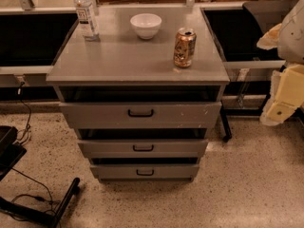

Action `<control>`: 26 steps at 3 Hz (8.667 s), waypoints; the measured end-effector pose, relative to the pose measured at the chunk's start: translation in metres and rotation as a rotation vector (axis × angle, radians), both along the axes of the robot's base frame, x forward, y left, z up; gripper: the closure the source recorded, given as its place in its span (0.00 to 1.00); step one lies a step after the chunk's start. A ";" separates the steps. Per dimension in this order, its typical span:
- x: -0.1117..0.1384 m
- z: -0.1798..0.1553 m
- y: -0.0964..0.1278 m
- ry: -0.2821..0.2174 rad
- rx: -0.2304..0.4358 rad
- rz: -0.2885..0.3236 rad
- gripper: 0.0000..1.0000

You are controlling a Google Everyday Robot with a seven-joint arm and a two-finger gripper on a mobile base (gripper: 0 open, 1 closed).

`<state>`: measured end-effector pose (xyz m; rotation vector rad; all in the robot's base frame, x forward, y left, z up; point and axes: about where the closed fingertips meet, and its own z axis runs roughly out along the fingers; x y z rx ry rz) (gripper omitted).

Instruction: Open bottom drawer

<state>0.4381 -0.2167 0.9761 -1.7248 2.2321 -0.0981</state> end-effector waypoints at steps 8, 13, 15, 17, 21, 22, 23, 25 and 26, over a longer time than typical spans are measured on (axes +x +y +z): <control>-0.010 -0.343 0.062 0.065 -0.044 0.010 0.00; 0.008 -0.526 0.081 0.115 -0.096 0.003 0.00; 0.041 -0.611 0.082 0.051 -0.121 0.082 0.00; 0.045 -0.631 0.096 0.066 -0.075 0.111 0.00; 0.136 -0.754 0.122 -0.017 0.040 0.155 0.00; 0.163 -0.769 0.126 -0.038 0.010 0.124 0.00; 0.180 -0.789 0.131 -0.031 -0.017 0.085 0.00; 0.193 -0.810 0.127 0.007 -0.032 0.001 0.25; 0.173 -0.802 0.106 0.056 -0.043 -0.021 0.48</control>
Offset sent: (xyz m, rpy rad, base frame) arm 0.0170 0.0073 -0.2507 -0.2077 0.0108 -0.0674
